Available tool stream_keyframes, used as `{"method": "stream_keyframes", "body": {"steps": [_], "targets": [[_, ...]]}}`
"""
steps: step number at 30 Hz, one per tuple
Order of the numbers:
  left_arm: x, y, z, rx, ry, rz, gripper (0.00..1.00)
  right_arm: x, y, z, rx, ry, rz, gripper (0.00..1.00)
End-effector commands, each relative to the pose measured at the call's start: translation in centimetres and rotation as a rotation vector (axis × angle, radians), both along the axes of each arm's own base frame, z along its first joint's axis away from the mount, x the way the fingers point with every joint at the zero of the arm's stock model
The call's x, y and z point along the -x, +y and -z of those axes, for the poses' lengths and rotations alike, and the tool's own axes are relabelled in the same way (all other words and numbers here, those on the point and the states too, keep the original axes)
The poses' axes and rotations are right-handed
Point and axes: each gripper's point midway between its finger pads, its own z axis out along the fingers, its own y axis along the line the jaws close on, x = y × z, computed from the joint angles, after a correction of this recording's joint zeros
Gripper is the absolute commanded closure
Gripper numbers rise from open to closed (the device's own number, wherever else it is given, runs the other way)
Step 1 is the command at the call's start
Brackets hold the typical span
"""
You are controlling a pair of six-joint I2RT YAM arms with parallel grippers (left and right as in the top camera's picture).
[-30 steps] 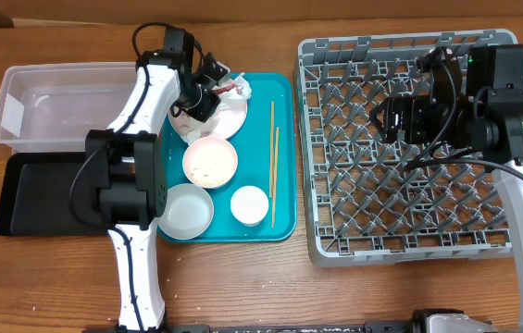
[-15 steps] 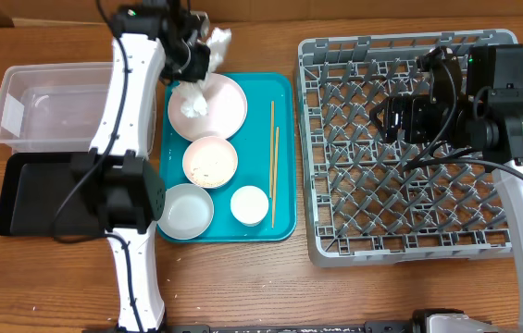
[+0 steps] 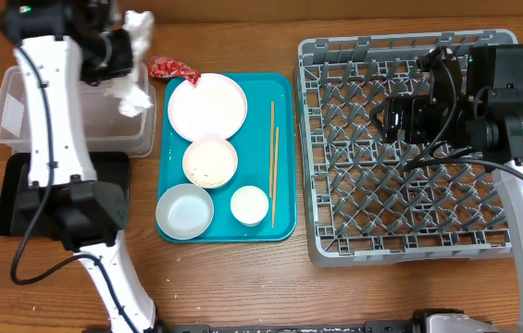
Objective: Sort waste into correct bins and load items into the dishwasher
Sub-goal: 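Carry the tissue left and drop it into the clear plastic bin, then return the left gripper to the plate and grasp the red wrapper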
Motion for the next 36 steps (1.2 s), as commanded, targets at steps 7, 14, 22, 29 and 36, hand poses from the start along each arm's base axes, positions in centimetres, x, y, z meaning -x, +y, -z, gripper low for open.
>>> {"method": "stream_keyframes", "body": {"steps": [7, 14, 22, 29, 36], "targets": [[1.3, 7.3, 7.1, -0.084, 0.140, -0.245, 0.86, -0.4, 0.0, -1.3, -0.010, -0.036, 0.001, 0.00], [1.4, 9.3, 8.1, -0.093, 0.136, -0.285, 0.82, -0.4, 0.0, -1.3, -0.010, -0.033, 0.001, 0.00], [-0.2, 10.7, 7.5, -0.098, 0.053, -0.307, 0.00, -0.1, 0.0, -1.1, -0.012, -0.020, 0.004, 0.00], [-3.0, 7.3, 2.6, 0.017, -0.101, -0.192, 0.00, 0.0, 0.0, -1.0, -0.011, -0.015, 0.004, 0.00], [-5.9, -0.3, -2.5, -0.118, -0.259, 0.045, 0.00, -0.1, 0.0, -1.1, -0.011, -0.016, 0.004, 0.00]]}}
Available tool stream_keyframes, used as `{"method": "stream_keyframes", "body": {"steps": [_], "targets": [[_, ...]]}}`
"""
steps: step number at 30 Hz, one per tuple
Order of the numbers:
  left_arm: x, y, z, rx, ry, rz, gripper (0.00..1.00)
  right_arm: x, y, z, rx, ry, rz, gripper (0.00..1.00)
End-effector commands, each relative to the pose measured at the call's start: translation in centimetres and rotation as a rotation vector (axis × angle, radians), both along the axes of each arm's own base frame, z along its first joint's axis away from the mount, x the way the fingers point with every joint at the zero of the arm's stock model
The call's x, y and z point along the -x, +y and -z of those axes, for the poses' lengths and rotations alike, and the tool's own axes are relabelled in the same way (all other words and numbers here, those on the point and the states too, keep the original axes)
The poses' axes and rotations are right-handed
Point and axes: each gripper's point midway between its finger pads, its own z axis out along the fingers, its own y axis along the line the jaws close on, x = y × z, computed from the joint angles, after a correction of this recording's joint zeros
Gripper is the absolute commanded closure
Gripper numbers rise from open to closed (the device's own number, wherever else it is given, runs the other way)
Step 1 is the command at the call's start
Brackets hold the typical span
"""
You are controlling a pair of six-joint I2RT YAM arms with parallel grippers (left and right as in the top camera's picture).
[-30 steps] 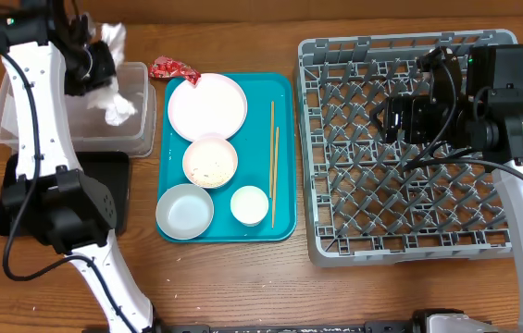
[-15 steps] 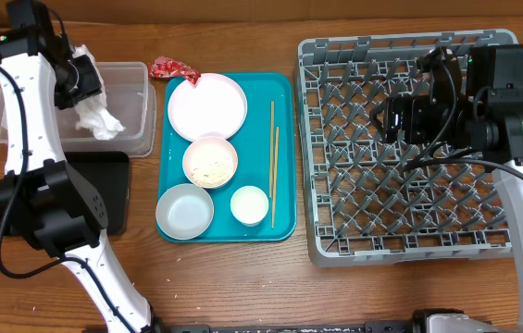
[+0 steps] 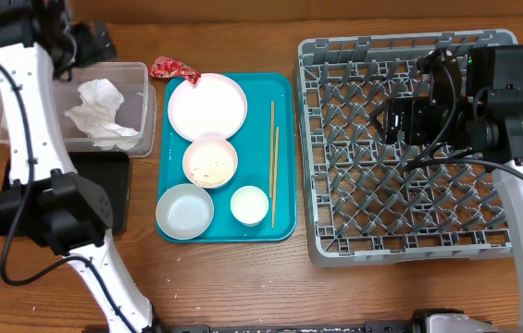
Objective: Sort waste into correct bins and load items into the dishwasher
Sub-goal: 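Return the left gripper to the plate and grasp the red wrapper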
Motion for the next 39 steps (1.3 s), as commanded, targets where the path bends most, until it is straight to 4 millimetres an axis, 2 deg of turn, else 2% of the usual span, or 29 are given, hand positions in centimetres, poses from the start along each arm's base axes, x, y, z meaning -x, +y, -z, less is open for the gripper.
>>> {"method": "stream_keyframes", "body": {"steps": [1, 4, 5, 7, 8, 9, 12, 17, 28, 33, 39], "targets": [[-1.5, -6.5, -2.1, -0.125, -0.063, 0.151, 0.00, -0.4, 0.0, -1.3, -0.010, -0.033, 0.000, 0.00], [-2.8, -10.4, -0.9, -0.220, -0.066, 0.189, 0.00, -0.3, 0.0, -1.3, -0.010, -0.033, 0.000, 0.00], [-3.4, -12.1, 0.3, -0.236, -0.056, 0.206, 0.00, -0.3, 0.0, -1.2, -0.009, -0.031, 0.000, 0.00], [-4.0, -13.3, 2.2, -0.231, -0.036, 0.195, 0.00, -0.3, 0.0, -1.2, -0.009, -0.028, 0.000, 0.00], [-4.8, -14.2, 4.1, -0.203, -0.019, 0.169, 0.00, -0.2, 0.0, -1.1, -0.009, -0.025, 0.000, 0.00], [-5.1, -14.4, 5.0, -0.190, -0.011, 0.153, 0.00, -0.2, 0.0, -1.1, -0.009, -0.023, 0.000, 0.00], [-6.0, -14.5, 7.5, -0.159, 0.010, 0.097, 0.00, -0.2, 0.0, -0.7, -0.009, -0.016, 0.000, 0.00], [-7.0, -13.2, 10.5, -0.178, 0.032, -0.024, 0.00, 0.0, 0.0, 0.2, -0.008, 0.008, 0.000, 0.00], [-8.2, -12.9, 15.0, -0.159, 0.058, -0.083, 0.01, -0.2, 0.0, 1.5, -0.008, 0.045, 0.000, 0.00], [-8.5, -12.9, 16.9, -0.155, 0.076, -0.082, 0.09, -0.4, 0.0, 1.9, -0.007, 0.057, 0.000, 0.00], [-8.4, -13.2, 18.3, -0.144, 0.099, -0.072, 0.30, -0.8, 0.0, 2.5, -0.007, 0.069, 0.000, 0.00]]}}
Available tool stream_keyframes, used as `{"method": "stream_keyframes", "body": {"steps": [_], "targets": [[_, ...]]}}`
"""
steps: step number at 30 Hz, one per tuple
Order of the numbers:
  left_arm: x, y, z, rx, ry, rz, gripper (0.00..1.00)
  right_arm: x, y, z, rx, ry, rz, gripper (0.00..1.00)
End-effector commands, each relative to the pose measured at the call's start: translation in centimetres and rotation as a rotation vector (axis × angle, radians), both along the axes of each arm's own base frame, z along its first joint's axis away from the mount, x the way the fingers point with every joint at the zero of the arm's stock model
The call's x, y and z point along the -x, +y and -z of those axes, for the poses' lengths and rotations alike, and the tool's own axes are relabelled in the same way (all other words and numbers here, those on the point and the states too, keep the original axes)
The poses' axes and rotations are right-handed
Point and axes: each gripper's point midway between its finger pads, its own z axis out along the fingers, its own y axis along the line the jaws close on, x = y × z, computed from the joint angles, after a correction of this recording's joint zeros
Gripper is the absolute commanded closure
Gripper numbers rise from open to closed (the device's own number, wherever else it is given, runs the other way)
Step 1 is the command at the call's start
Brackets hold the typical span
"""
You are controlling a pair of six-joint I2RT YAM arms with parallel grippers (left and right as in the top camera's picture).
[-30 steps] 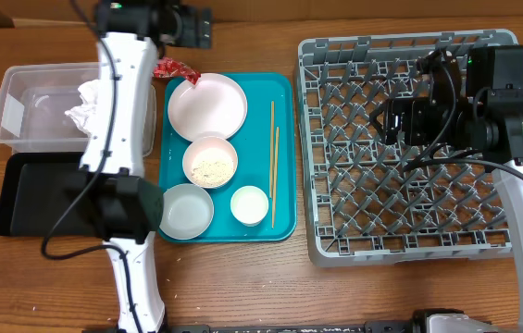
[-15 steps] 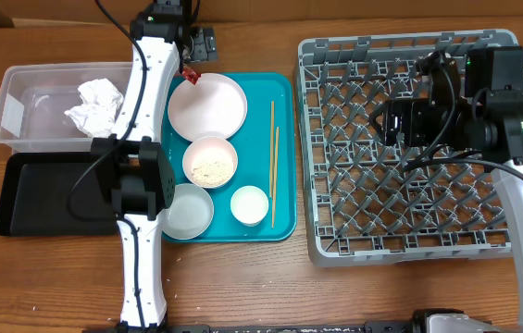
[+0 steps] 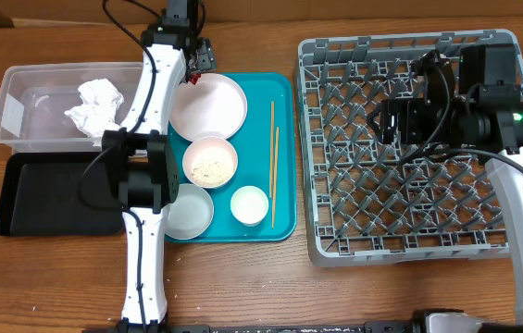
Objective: Sort waste into correct bins and load items into the dishwasher
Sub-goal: 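Return the left gripper to the plate and grasp the red wrapper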
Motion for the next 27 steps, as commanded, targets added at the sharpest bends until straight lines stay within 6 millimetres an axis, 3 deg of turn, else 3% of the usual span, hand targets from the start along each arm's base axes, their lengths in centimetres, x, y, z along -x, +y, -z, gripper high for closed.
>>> {"method": "stream_keyframes", "body": {"steps": [1, 8, 14, 19, 27], "targets": [[-0.1, 0.3, 1.0, 0.007, 0.009, -0.018, 0.34, -0.2, 0.0, 0.5, -0.008, 0.014, 0.001, 0.00], [0.1, 0.3, 1.2, 0.006, 0.019, -0.017, 0.69, -0.5, 0.0, 0.5, -0.008, 0.004, 0.001, 0.00], [0.2, 0.3, 1.3, 0.005, 0.027, -0.017, 0.72, -0.5, 0.0, 0.5, -0.009, 0.006, 0.001, 0.00], [0.8, 0.4, 1.5, 0.001, 0.052, -0.017, 0.95, -0.5, 0.0, 0.5, -0.009, 0.006, 0.001, 0.00], [1.1, 0.4, 1.3, -0.007, 0.064, 0.000, 0.96, -0.4, 0.0, 0.5, -0.009, 0.007, 0.001, 0.00]]}}
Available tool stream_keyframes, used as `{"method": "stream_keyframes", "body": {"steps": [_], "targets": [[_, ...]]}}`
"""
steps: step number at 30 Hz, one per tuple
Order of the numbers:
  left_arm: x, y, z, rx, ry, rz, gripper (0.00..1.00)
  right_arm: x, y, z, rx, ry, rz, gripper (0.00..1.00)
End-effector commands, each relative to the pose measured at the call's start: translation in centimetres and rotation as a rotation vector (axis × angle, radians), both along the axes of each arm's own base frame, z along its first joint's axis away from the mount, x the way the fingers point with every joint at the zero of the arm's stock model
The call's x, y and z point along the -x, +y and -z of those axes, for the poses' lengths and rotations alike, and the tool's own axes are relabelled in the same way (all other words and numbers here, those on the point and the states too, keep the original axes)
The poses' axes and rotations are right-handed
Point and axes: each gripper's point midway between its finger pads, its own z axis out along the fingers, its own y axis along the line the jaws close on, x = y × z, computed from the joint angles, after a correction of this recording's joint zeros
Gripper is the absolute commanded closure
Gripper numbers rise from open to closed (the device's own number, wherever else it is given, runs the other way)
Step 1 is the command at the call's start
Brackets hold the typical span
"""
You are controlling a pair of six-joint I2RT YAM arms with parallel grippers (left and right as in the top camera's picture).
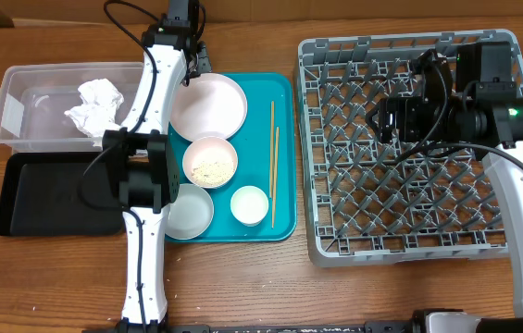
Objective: Sort waste into correct bins and load items into the dishwasher
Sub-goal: 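Return the left gripper to the plate and grasp the red wrapper, then move the red wrapper left and release it into the clear bin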
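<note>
My left arm reaches up the table, and its gripper (198, 63) is down at the back left corner of the teal tray (284, 92). Its fingers are dark and too small to read. No red wrapper shows there; the arm covers that spot. A crumpled white tissue (94, 102) lies in the clear plastic bin (20, 83). On the tray are a white plate (210, 106), a bowl with food scraps (210, 164), a pale blue bowl (192, 211), a small white cup (250, 205) and chopsticks (274, 153). My right gripper (381, 120) hovers over the grey dish rack (400, 231).
A black tray (48, 199) lies in front of the clear bin at the left. The left arm's base link crosses the teal tray's left edge. Cables hang around the right arm above the rack.
The left gripper stays at the tray's back left corner. The bit of red that showed beside its fingers is no longer visible. The right arm has shifted only slightly.
First my left gripper held the white tissue over the clear bin, with the red wrapper lying behind the tray. Then the tissue lay in the bin and the gripper was at the far left. Later the arm stood over the wrapper's spot, where it remains.
</note>
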Motion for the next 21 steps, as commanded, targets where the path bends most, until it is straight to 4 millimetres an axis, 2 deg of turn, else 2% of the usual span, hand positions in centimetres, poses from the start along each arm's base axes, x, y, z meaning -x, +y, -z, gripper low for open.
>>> {"method": "stream_keyframes", "body": {"steps": [1, 4, 5, 11, 12, 15, 17, 20, 21], "targets": [[0.2, 0.3, 0.4, -0.010, 0.022, 0.016, 0.96, 0.0, 0.0, 0.0, -0.009, -0.001, 0.001, 0.00], [0.6, 0.2, -2.1, -0.012, 0.011, 0.032, 0.96, 0.0, 0.0, 0.0, -0.009, -0.001, 0.001, 0.00], [0.6, 0.0, -4.2, -0.009, -0.008, 0.064, 0.96, -0.1, 0.0, 0.0, -0.009, -0.002, 0.001, 0.00], [2.0, -0.8, -13.3, 0.028, -0.111, 0.124, 0.96, -0.1, 0.0, 0.0, -0.009, -0.002, 0.001, 0.00], [2.3, -0.9, -14.1, 0.034, -0.117, 0.128, 0.96, -0.1, 0.0, 0.0, -0.009, -0.002, 0.001, 0.00], [5.2, -0.8, -17.9, 0.049, -0.115, 0.134, 0.96, 0.0, 0.0, 0.0, -0.009, -0.001, 0.001, 0.00], [6.7, -0.2, -19.3, 0.047, -0.102, 0.124, 0.96, 0.0, 0.0, 0.0, -0.009, -0.001, 0.001, 0.00], [9.1, 1.6, -21.2, 0.054, -0.082, 0.064, 0.96, -0.1, 0.0, 0.0, -0.009, -0.002, 0.001, 0.00], [10.5, 3.6, -22.2, 0.042, -0.074, -0.022, 0.96, -0.1, 0.0, 0.0, -0.009, -0.002, 0.001, 0.00]]}}
